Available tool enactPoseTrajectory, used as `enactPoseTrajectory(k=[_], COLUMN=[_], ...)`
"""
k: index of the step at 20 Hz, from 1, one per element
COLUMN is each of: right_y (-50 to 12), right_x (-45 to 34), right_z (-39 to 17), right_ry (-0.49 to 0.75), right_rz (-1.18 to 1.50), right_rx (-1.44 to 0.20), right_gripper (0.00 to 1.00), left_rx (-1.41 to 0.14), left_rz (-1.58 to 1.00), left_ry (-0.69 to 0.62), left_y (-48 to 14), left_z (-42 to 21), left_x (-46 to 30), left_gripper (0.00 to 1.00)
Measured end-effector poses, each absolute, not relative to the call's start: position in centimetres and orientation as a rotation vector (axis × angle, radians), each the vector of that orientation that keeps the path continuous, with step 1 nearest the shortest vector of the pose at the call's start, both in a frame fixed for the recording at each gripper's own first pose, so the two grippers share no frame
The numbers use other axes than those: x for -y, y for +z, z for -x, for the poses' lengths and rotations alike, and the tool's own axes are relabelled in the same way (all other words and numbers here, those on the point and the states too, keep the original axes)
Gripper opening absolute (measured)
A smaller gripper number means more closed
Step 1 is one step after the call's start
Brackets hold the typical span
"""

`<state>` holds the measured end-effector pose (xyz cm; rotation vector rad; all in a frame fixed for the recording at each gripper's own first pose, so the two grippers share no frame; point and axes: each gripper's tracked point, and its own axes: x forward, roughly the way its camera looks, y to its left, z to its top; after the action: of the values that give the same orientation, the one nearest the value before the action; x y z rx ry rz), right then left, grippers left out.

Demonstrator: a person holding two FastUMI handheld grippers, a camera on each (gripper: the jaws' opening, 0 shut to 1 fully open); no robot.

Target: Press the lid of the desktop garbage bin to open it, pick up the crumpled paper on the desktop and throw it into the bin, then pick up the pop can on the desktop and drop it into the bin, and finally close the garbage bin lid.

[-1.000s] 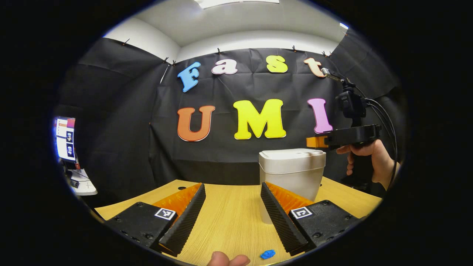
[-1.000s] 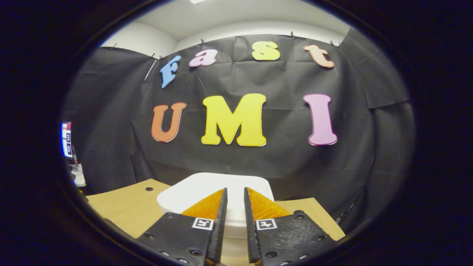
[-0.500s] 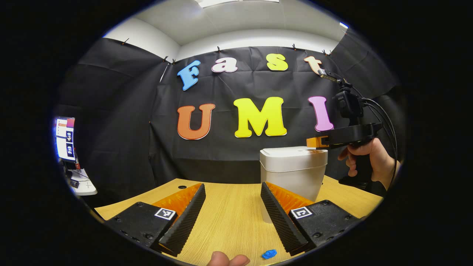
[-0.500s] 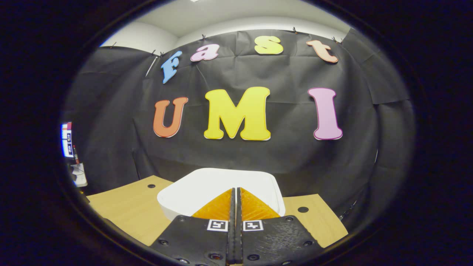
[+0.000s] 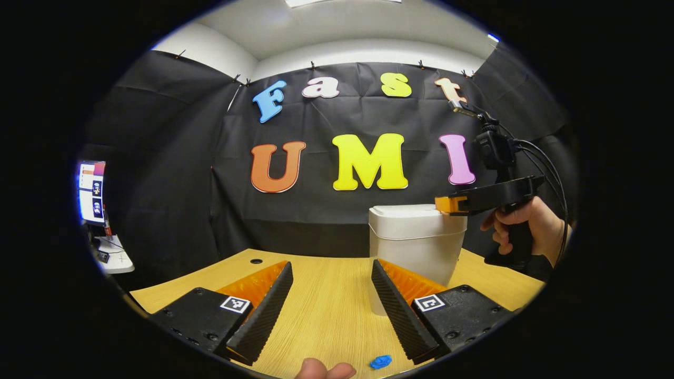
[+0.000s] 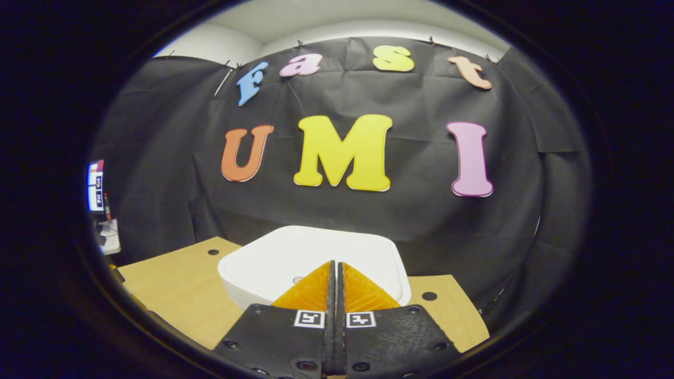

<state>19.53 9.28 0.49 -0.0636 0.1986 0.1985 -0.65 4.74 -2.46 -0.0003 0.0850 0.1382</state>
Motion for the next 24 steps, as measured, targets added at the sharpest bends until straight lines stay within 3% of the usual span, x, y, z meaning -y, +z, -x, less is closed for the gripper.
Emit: enactPoseTrajectory(k=[1,2,4,8,11,17,24], right_y=[1.1,1.4,2.8,6.2,7.2,7.9,6.6], right_x=[-9.0,-8.9,-8.7,-7.0,-6.2,-4.5,-2.8], right_z=[-19.5,-19.4,-19.0,-17.4,-15.9,-12.5,-7.6], right_ry=[0.183,0.189,0.203,0.176,0.154,0.124,0.112], right_rz=[0.066,0.056,0.001,-0.052,-0.044,0.000,-0.001], right_rx=[-0.166,-0.151,-0.112,-0.007,0.045,0.113,0.127], right_gripper=[0.01,0.07,0.58,0.84,0.98,0.94,0.96], left_rx=[-0.089,-0.090,-0.088,-0.089,-0.087,-0.087,-0.116], left_rz=[-0.002,-0.003,-0.005,0.000,0.018,0.016,0.009], left_ry=[0.136,0.137,0.138,0.140,0.129,0.103,0.067], left_y=[-2.6,-2.5,-2.5,-2.5,-2.6,-2.8,-4.2], left_z=[0.7,0.7,0.8,0.8,0.7,0.6,0.7], left_x=[-4.6,-4.7,-4.7,-4.5,-4.0,-2.9,-1.4], left_gripper=[0.97,0.97,0.97,0.97,0.97,0.97,0.97])
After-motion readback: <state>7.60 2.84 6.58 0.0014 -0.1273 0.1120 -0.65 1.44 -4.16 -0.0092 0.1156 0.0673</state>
